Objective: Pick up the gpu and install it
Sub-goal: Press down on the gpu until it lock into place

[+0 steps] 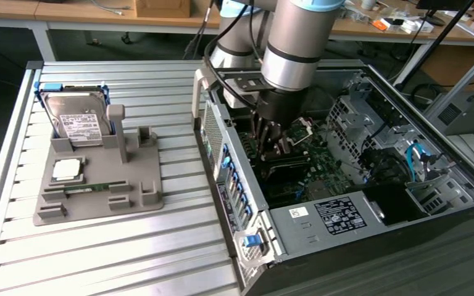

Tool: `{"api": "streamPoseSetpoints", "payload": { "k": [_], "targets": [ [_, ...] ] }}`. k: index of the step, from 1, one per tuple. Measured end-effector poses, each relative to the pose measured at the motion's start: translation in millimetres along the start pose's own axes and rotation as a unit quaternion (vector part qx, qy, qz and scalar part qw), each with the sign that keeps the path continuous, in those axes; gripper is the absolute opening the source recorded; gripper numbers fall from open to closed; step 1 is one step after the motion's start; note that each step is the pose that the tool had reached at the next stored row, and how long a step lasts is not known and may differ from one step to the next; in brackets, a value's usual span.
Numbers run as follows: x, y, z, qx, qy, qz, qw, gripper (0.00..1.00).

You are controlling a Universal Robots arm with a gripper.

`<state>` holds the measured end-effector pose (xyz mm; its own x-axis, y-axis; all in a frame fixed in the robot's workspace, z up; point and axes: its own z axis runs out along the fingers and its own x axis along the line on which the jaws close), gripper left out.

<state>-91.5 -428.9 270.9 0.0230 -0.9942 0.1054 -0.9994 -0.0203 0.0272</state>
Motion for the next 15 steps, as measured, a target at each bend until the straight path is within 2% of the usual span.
{"api": "streamPoseSetpoints", "payload": {
  "k": [9, 13, 15],
  "targets": [
    [1.4, 9.1, 1.8, -0.0001, -0.0009, 0.000, 1.0000, 0.11],
    [2.3, 15.0, 2.7, 0.0000, -0.0022, 0.000, 1.0000, 0.11],
    [6.4, 17.3, 0.3, -0.0020, 0.0003, 0.000, 1.0000, 0.11]
  ]
}}
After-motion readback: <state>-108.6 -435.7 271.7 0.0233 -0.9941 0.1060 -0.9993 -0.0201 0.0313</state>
